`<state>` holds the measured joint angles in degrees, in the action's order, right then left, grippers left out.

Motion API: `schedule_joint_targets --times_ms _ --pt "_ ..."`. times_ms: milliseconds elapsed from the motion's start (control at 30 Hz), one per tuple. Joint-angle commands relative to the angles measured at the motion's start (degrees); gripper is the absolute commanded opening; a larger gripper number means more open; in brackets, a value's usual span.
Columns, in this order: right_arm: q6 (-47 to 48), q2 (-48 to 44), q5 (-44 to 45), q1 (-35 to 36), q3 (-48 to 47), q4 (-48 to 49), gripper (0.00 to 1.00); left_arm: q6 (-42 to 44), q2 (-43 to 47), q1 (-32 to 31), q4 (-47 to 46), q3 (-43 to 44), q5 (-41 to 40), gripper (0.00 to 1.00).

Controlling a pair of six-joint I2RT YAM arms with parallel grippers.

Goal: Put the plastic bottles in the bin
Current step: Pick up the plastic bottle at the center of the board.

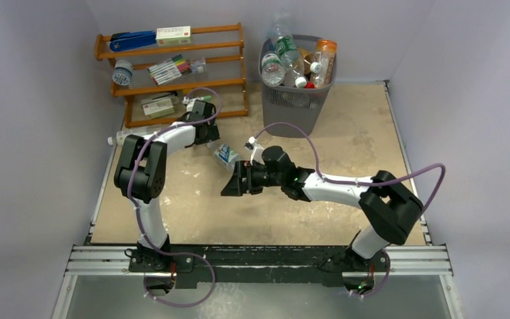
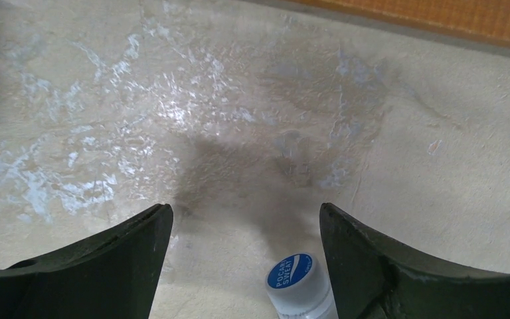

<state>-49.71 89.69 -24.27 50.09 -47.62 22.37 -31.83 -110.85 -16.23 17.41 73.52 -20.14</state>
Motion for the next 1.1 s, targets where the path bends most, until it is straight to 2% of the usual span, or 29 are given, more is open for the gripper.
schedule_joint_targets --times_ms 0,367,633,867,1067 --pt "-1.47 2.39 3.53 0.77 -2.71 3.34 0.84 0.05 2.62 0.06 -2.67 -2.74 1.73 0.81" --pt "-2.41 3.9 5.61 0.87 -0.09 2.1 0.84 -2.7 10.67 -1.55 -5.96 -13.36 6.63 0.79" --pt "-3.8 0.78 7.81 -1.04 3.68 1.18 0.88 -5.86 17.62 -10.0 -6.1 -19.71 4.86 0.8" --pt "-3.31 -9.95 9.63 -4.11 7.67 -4.68 0.94 -8.3 22.67 -15.44 -6.18 -23.75 5.16 0.8" --pt "0.93 -22.75 8.99 -15.45 9.33 -15.54 1.0 -11.03 24.57 -22.18 -6.42 -24.56 4.47 0.8"
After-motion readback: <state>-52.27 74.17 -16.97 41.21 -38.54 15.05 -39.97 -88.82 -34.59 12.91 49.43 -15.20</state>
